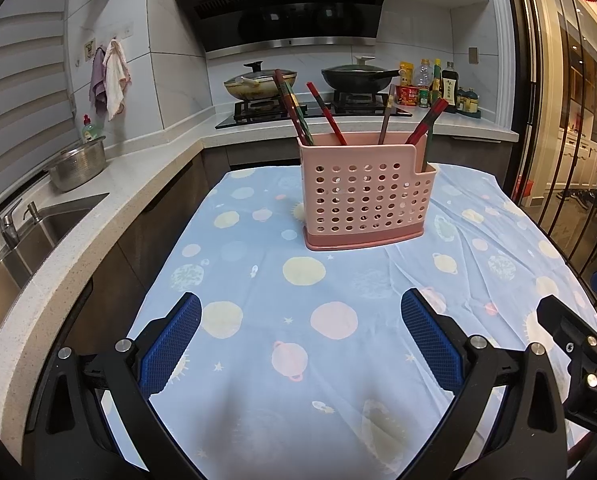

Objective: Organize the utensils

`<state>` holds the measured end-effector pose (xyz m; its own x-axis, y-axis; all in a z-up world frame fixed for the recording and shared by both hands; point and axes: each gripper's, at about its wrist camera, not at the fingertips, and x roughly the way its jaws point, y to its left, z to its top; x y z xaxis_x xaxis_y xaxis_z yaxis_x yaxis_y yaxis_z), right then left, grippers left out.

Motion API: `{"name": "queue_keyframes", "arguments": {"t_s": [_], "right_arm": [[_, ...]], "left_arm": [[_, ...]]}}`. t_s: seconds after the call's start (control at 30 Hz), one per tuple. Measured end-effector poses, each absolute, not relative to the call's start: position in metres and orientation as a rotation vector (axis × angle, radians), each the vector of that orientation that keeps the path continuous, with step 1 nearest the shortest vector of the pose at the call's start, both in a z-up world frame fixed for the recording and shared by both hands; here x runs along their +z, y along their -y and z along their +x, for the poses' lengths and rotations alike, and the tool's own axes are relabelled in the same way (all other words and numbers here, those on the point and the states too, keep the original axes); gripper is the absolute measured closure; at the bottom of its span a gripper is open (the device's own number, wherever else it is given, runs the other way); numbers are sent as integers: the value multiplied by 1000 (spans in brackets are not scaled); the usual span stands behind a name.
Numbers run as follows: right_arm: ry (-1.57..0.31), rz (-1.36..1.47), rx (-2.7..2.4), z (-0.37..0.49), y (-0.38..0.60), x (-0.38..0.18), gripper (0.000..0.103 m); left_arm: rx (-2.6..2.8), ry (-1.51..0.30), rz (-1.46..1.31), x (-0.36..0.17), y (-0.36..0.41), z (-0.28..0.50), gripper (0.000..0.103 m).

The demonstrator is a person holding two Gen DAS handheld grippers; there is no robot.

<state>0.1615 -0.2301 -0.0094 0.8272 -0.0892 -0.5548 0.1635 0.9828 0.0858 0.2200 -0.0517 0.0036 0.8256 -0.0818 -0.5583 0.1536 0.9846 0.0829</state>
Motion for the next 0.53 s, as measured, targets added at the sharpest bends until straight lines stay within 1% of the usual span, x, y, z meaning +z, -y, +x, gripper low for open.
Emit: {"name": "queue_keyframes", "arguments": {"t_s": [0.53], "right_arm": [[-582, 124, -141, 163, 228, -10, 6]], "left_arm": [[-140, -590, 122, 2, 48, 222, 7]]}}
